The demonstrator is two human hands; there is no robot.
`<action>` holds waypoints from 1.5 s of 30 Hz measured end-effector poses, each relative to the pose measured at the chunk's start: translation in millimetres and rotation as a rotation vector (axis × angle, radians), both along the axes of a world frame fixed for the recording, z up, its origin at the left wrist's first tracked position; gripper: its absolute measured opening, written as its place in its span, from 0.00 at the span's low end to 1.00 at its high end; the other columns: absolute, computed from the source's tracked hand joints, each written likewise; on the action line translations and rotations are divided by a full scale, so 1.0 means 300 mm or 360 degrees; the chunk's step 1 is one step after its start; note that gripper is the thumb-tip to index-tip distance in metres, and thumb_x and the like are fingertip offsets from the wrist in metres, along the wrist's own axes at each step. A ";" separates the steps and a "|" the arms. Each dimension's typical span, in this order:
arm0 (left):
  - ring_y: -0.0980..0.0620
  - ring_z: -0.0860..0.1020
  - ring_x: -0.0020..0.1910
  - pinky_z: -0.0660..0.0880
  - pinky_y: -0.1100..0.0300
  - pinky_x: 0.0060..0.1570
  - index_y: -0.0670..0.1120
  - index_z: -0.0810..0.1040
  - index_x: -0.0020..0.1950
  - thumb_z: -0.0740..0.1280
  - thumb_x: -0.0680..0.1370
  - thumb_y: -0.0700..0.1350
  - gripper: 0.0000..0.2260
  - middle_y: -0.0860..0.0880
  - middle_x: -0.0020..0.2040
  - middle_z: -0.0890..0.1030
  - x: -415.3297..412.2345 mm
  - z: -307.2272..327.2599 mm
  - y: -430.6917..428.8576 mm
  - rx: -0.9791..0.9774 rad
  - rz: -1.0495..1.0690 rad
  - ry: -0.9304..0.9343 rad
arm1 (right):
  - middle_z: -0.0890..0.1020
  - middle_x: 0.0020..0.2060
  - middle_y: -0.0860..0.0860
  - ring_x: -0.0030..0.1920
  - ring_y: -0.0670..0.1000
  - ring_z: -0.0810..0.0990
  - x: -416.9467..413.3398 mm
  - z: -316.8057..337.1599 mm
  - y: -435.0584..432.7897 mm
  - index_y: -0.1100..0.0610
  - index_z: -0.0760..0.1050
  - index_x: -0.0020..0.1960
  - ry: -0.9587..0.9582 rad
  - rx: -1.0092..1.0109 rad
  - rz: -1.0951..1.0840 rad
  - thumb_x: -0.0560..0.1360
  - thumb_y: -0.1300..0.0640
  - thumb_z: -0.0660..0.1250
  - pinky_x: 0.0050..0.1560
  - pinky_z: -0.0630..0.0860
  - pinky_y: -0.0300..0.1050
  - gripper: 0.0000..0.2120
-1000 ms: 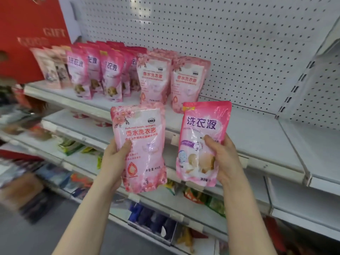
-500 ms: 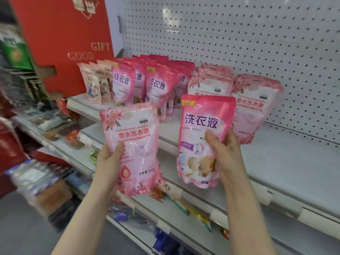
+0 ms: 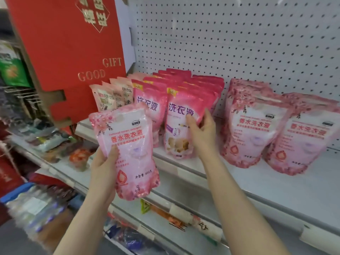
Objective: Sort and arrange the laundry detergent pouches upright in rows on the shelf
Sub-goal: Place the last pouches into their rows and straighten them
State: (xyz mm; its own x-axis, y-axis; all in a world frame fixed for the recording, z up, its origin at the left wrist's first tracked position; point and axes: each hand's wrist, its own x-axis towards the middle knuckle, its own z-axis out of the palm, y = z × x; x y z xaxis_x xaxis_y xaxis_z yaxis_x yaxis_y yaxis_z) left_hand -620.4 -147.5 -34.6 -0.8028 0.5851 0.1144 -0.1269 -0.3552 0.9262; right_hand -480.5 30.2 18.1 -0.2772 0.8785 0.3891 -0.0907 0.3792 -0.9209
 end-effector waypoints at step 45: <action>0.47 0.73 0.62 0.71 0.52 0.60 0.45 0.73 0.68 0.68 0.75 0.37 0.21 0.46 0.66 0.74 0.462 0.344 0.562 0.0246 -0.0491 0.2412 | 0.85 0.39 0.50 0.45 0.52 0.83 0.801 0.327 -0.064 0.55 0.82 0.44 -0.1037 0.0560 -0.0995 0.75 0.55 0.73 0.49 0.79 0.51 0.04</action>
State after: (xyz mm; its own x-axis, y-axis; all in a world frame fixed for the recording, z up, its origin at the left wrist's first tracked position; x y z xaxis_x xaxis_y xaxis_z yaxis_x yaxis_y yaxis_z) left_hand -481.9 21.1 68.7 0.2603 0.6063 0.7515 0.7772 -0.5933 0.2095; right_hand -240.2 10.9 116.3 -0.0540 0.8031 0.5934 0.7091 0.4493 -0.5434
